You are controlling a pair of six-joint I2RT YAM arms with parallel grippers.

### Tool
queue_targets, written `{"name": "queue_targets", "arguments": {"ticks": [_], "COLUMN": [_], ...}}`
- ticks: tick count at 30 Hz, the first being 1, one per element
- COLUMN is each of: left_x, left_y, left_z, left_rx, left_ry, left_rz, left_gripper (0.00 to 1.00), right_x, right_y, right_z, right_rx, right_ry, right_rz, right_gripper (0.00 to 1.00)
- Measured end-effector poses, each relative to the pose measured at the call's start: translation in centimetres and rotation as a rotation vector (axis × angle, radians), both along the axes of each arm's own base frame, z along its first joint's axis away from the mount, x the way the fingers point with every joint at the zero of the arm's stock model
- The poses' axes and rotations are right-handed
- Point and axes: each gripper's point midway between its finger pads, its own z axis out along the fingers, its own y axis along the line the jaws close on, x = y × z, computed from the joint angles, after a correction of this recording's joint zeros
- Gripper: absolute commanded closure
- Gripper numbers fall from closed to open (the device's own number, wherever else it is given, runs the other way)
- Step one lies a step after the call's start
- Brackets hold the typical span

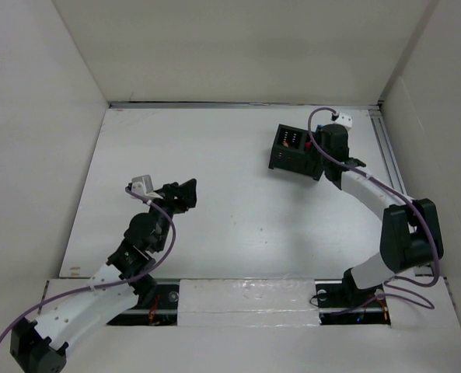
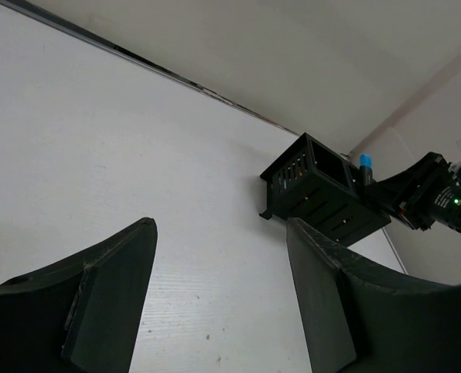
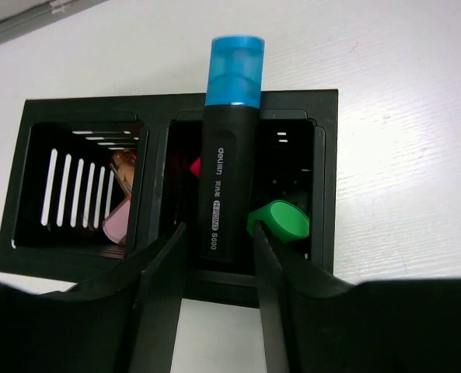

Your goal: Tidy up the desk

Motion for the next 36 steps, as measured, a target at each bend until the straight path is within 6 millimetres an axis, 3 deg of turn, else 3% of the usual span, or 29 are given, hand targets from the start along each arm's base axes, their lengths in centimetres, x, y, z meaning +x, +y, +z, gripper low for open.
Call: {"name": "queue_targets", "arguments": {"ticks": [4,8,11,14,15,16,18,21,23,26,27,30,36], "left_x": [0.0,0.2,0.3,0.3,0.4,0.4,0.4,0.4,0.3,0.2,0.2,0.1,-0.3], "left_y": [0.0,0.0,0.0,-0.1,-0.1,-0.1,-0.1,-0.1,-0.1,-0.1,-0.1,-0.2,-0.5], "left_z": [-0.1,-0.5,-0.8,-0.9,-1.0,-1.0,-1.0,-0.7,-0.4,0.0,0.1,0.1,0.8], "left_rx": [0.003,0.012,0.018,0.022,0.023,0.024,0.022,0.016,0.007,-0.003,-0.005,-0.013,-0.059], "left_ry": [0.004,0.015,0.022,0.028,0.029,0.029,0.028,0.02,0.011,-0.001,-0.003,-0.003,-0.014], "left_rz": [0.002,0.008,0.009,0.009,0.009,0.009,0.008,0.008,0.008,0.006,0.005,-0.002,-0.029], "left_gripper": [0.35,0.33,0.29,0.26,0.25,0.23,0.19,0.14,0.13,0.12,0.12,0.12,0.12], "right_x": [0.1,-0.1,-0.6,-1.5,-2.0,-2.5,-4.1,-7.5,-10.5,-15.2,-16.8,-20.3,-22.7], "right_y": [-0.1,0.2,1.0,2.3,3.0,3.9,6.1,10.5,14.0,18.4,19.5,21.4,21.1], "right_z": [0.2,0.7,2.3,5.3,6.6,8.1,11.1,14.3,15.2,14.2,13.4,10.8,6.8], "right_rx": [0.0,-0.005,-0.004,0.007,0.016,0.025,0.063,0.116,0.145,0.167,0.166,0.157,0.131], "right_ry": [-0.005,-0.016,-0.052,-0.12,-0.151,-0.186,-0.268,-0.361,-0.396,-0.39,-0.375,-0.319,-0.232], "right_rz": [-0.012,-0.011,-0.001,0.027,0.047,0.071,0.139,0.286,0.42,0.615,0.675,0.8,0.849], "right_gripper": [0.42,0.41,0.41,0.51,0.71,0.83,1.0,1.0,1.0,0.81,0.66,0.48,0.42]}}
